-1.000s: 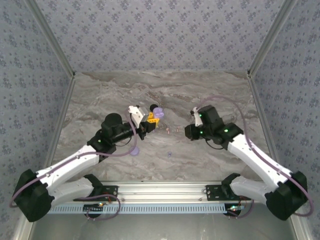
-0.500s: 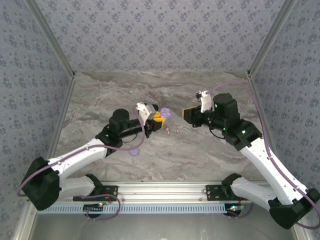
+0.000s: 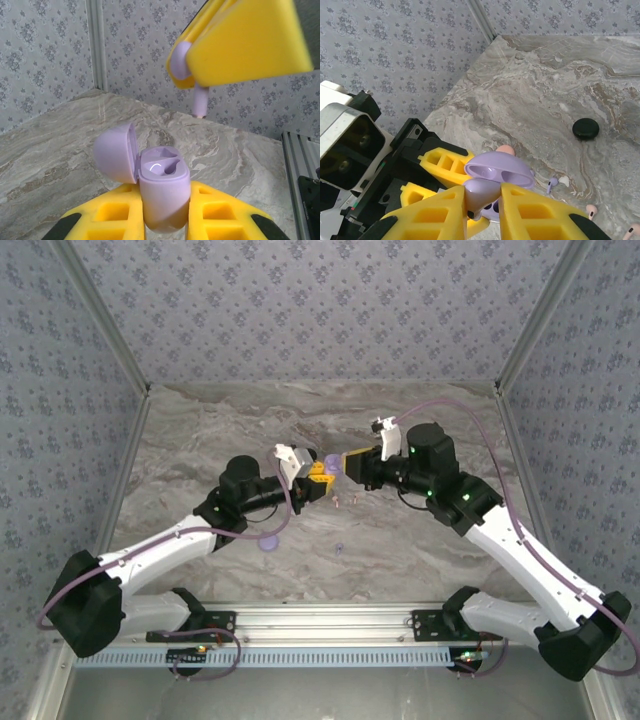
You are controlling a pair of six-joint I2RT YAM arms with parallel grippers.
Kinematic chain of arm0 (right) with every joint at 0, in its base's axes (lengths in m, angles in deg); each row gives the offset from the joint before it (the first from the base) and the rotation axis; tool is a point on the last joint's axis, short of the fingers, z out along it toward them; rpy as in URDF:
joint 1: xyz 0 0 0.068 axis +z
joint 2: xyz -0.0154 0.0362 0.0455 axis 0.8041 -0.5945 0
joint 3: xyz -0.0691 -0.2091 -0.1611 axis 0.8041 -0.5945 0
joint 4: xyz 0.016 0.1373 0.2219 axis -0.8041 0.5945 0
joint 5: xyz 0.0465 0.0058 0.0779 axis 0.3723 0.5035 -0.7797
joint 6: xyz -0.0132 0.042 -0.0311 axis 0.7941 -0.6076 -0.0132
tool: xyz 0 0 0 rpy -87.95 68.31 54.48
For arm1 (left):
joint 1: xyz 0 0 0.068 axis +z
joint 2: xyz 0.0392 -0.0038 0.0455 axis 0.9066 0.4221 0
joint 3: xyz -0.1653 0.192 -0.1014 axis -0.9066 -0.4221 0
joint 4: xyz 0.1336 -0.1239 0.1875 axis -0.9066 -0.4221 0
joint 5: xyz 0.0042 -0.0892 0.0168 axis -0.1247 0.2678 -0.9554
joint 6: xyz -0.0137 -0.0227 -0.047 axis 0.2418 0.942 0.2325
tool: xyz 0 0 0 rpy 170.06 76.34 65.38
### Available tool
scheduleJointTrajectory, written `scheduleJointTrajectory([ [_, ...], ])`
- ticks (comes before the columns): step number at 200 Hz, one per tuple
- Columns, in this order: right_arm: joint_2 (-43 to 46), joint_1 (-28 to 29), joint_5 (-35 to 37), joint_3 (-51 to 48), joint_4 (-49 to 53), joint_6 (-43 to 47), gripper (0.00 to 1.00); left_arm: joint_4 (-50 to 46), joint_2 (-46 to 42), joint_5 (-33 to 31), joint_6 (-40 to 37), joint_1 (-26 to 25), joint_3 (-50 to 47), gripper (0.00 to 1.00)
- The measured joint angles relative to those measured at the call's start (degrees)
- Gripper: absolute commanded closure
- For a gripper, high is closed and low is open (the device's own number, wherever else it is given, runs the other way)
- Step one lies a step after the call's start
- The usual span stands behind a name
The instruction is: Insert the wireless bluetooth earbuds into the charging case
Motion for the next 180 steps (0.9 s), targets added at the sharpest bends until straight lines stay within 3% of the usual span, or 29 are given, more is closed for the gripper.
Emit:
scheduleJointTrajectory([
  [180, -2.3, 0.3, 1.1, -0.3, 0.2, -0.1, 0.76, 0.5, 0.0, 0.2, 0.4, -0.2, 0.1, 1.00],
])
